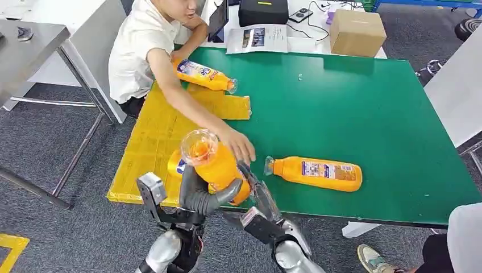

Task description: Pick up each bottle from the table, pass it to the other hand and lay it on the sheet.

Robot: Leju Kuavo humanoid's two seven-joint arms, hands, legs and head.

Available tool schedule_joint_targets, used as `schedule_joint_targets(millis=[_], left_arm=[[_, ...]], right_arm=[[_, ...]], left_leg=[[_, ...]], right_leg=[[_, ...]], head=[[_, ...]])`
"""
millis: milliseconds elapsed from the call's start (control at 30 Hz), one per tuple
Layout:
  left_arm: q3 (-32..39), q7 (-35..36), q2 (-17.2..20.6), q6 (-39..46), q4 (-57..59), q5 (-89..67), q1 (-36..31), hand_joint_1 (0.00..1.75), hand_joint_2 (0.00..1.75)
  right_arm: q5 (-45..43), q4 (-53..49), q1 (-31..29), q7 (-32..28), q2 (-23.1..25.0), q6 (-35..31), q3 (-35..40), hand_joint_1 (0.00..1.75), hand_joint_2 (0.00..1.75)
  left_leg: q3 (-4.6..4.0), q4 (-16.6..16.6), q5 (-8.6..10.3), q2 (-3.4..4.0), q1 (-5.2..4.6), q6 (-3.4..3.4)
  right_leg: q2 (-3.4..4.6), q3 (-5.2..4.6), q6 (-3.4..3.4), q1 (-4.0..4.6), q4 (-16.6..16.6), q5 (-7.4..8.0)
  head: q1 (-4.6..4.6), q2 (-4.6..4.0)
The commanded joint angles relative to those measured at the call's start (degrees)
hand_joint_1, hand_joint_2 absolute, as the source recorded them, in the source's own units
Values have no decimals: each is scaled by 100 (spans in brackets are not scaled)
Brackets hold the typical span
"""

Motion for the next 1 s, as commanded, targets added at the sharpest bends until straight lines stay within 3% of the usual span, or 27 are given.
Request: schedule_joint_targets(millis=[33, 233, 333, 433, 567, 600, 700, 800, 1000], left_arm=[[742, -12, 532, 147, -581, -1249, 481, 175, 175], [737, 21, 507, 117, -638, -1278, 500, 175, 175], [945, 101, 495, 40, -913, -1177, 732, 175, 175], [1030, 77, 539, 61, -1146, -1255, 880, 175, 175], [759, 164, 773, 812, -731, -3210, 561, 175, 175], [605, 478, 862, 935, -338, -4246, 327, 175, 175], [323, 1219, 905, 788, 992, -6458, -464, 175, 175], [-1, 1451, 764, 387, 2584, -7590, -1447, 175, 175], [-2, 1434, 612, 107, 3251, -7649, -1952, 175, 175]], right_arm=[[570, -873, 793, -74, -364, -923, -857, 0, 0], [579, -898, 797, -69, -353, -921, -867, 0, 0], [779, -1030, 925, -143, -275, -1677, -1233, 0, 0], [616, -1322, 1063, -251, -221, -1832, -1466, 0, 0], [695, -1274, 1066, -318, -248, -1604, -1401, 0, 0], [695, -1191, 988, -330, -262, -1473, -1338, 0, 175], [557, -981, 646, -330, -310, -1317, -1132, 0, 175], [367, -681, 221, -330, -252, -1177, -938, 0, 175], [267, -603, 105, -330, -207, -1168, -845, 0, 175]], left_leg=[[24, -8, -7, 8, 2, -12], [17, -2, -8, 7, 4, -14], [22, -4, -8, 6, 4, -16], [23, -2, -12, 9, 5, -15], [16, -3, -6, -1, 3, -12], [12, -6, -1, -2, 3, -10], [13, -9, 4, -6, 0, -9], [14, -11, 12, -15, -1, -7], [14, -6, 29, 1, 4, -18]], right_leg=[[10, 19, -13, 2, -3, -5], [9, 12, -14, 3, 0, -5], [7, 16, -15, 3, -2, -6], [11, 17, -15, 5, 0, -9], [0, 13, -12, 3, -1, -6], [-2, 10, -9, 3, -5, -2], [-5, 8, -8, 0, -7, 1], [-10, 10, -8, -1, -8, 6], [-3, 5, -22, 3, -4, 27]], head=[[-2, 0], [-2, 0], [0, 0], [-4, 0], [-2, 0], [0, 0], [-2, 0], [-2, 0], [0, 0]])
